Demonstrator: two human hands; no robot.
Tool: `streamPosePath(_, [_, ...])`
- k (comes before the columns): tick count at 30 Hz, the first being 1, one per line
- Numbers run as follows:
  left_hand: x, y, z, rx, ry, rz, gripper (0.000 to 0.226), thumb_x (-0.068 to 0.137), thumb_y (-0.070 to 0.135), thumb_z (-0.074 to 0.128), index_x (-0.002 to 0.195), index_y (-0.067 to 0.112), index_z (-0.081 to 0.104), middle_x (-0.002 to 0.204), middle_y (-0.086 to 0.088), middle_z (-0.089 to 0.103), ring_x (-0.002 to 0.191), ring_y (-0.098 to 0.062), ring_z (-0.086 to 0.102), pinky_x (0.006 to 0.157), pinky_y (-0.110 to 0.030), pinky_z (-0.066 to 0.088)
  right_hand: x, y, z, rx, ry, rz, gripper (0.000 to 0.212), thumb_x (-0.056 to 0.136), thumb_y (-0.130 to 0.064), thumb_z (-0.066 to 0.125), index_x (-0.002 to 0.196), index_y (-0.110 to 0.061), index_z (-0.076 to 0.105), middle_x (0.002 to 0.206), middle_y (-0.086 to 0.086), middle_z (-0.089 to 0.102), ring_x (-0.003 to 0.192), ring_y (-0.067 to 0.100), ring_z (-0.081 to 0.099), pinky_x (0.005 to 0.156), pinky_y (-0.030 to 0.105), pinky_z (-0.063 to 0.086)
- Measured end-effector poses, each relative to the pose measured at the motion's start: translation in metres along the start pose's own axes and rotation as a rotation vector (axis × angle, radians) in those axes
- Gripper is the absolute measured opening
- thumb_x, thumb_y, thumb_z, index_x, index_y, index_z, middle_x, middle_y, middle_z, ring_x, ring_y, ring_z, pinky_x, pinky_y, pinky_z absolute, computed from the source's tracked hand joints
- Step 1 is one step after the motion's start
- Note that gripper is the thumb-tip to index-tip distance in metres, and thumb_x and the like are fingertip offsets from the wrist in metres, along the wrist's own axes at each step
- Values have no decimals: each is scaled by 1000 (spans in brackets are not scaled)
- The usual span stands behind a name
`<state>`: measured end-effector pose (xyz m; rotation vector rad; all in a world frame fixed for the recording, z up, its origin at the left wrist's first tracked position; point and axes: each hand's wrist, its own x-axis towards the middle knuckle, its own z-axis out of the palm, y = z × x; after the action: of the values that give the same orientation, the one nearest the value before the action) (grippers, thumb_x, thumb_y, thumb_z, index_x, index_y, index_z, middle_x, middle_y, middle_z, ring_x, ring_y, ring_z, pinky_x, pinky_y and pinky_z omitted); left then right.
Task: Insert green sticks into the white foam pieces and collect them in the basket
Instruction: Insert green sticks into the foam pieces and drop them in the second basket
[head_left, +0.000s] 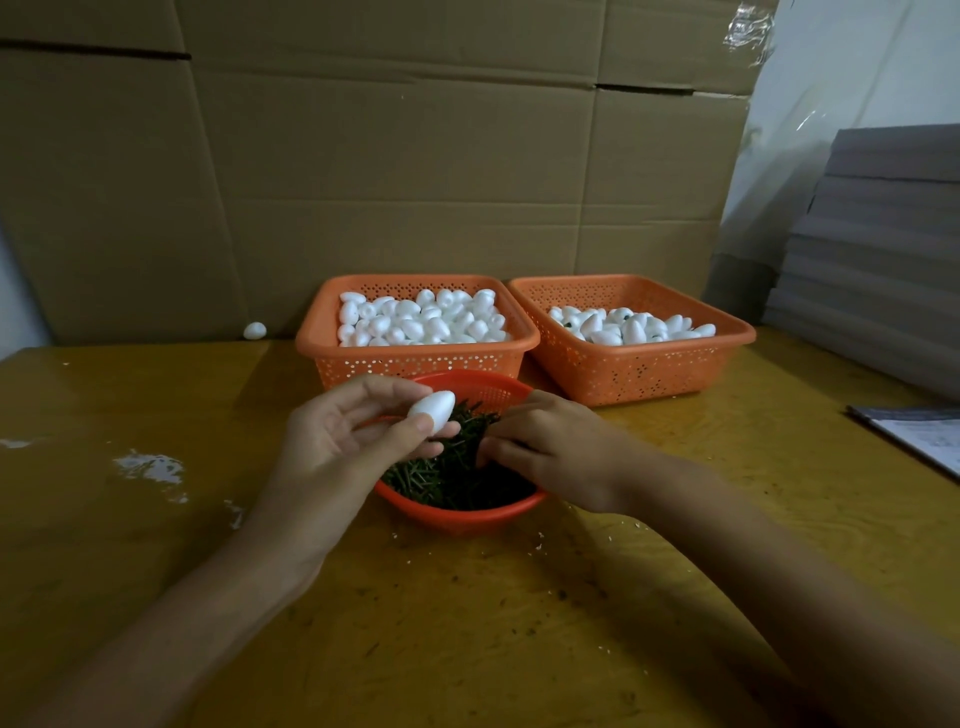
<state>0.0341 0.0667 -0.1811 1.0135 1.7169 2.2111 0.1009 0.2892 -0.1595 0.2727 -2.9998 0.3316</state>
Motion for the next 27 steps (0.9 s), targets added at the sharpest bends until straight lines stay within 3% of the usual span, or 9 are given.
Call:
streamPosePath(6, [0,2,-1,-31,-20,-38,35,82,19,78,109,1,63,112,-16,77,103,-34,78,73,-26,62,-2,-2,-1,-1,0,-4,35,111,-33,43,120,-22,75,119,-3,69,117,9,48,88,17,28])
streamPosePath(9, [1,3,-2,-24,-45,-23,51,81,20,85,127,15,65,114,-14,77,107,-31,77,78,-25,61,-2,-3,-2,7,-1,-5,34,112,-32,44,120,-22,75,120,-3,69,117,10,48,88,15,27])
streamPosePath(12, [1,2,-3,-22,-61,0,60,83,16,77,140,23,63,118,-13,76,111,-29,75,82,-26,61,-2,-4,-3,4,-10,3,34,112,-32,43,121,-22,75,121,-2,69,119,12,49,92,19,29])
streamPosePath(15, [2,0,-4,14,-82,14,42,89,11,78,129,22,73,124,-8,75,115,-27,74,83,-26,61,-2,-3,-2,-6,-18,11,35,112,-33,43,121,-23,74,121,-2,69,119,12,49,98,25,33])
streamPosePath(18, [1,0,-5,26,-86,15,26,85,8,80,110,16,78,121,-8,75,114,-28,74,83,-26,60,-2,-4,-3,-1,-21,11,35,112,-32,43,121,-23,74,122,-3,68,120,11,48,97,22,32])
streamPosePath(24, [0,2,-6,34,-83,33,26,74,5,79,99,6,72,117,-11,76,110,-29,76,84,-27,61,-2,-4,-2,5,-18,14,35,112,-32,43,121,-23,75,122,-3,69,120,12,49,93,18,29])
streamPosePath(27, [-1,2,-4,84,-99,35,25,76,-4,79,97,6,73,113,-11,77,106,-28,77,84,-26,61,-2,-3,-2,5,-18,15,35,112,-32,43,121,-23,75,121,-2,69,119,13,50,96,22,32])
